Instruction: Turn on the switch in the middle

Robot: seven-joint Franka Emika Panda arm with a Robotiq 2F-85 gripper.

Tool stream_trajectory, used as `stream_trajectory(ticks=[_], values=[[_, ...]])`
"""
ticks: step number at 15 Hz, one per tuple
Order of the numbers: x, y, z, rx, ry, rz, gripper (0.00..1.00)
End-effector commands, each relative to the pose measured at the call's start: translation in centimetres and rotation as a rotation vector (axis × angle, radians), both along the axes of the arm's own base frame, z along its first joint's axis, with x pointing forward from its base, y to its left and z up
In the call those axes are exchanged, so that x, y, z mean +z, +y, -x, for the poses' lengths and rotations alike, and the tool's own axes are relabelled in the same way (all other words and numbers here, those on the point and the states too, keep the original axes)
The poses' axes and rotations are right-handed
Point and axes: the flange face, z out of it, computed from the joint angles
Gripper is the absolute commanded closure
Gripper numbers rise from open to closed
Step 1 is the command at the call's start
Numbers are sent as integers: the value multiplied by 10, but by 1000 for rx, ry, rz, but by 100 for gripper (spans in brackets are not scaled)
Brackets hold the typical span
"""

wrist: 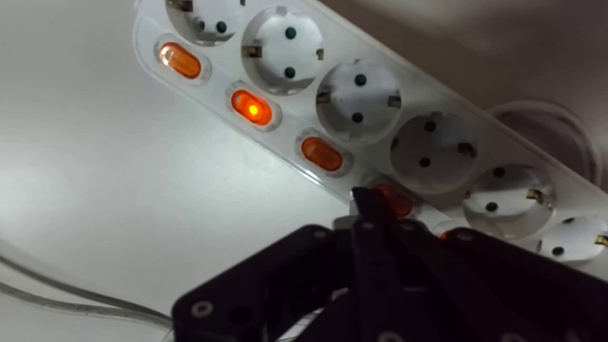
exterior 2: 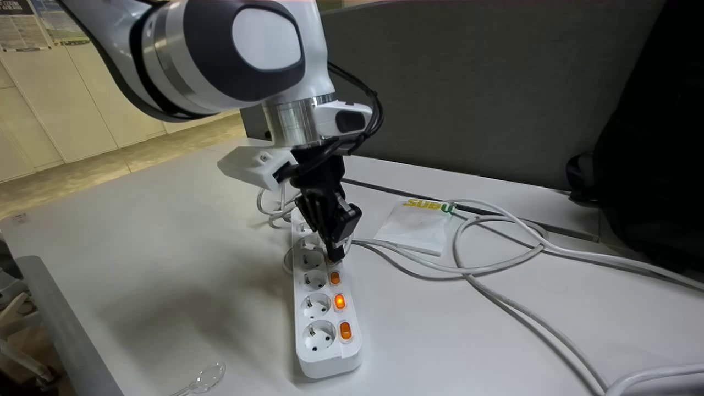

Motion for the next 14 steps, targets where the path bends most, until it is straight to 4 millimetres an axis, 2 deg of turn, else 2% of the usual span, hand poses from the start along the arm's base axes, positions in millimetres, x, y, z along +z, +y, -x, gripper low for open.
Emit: stream_trajectory(ticks=[1, 8, 14], values=[[4, -3, 5, -6, -24, 1, 100], [-2, -1, 4, 5, -15, -8, 100], [-19, 7, 0, 36, -10, 3, 100]])
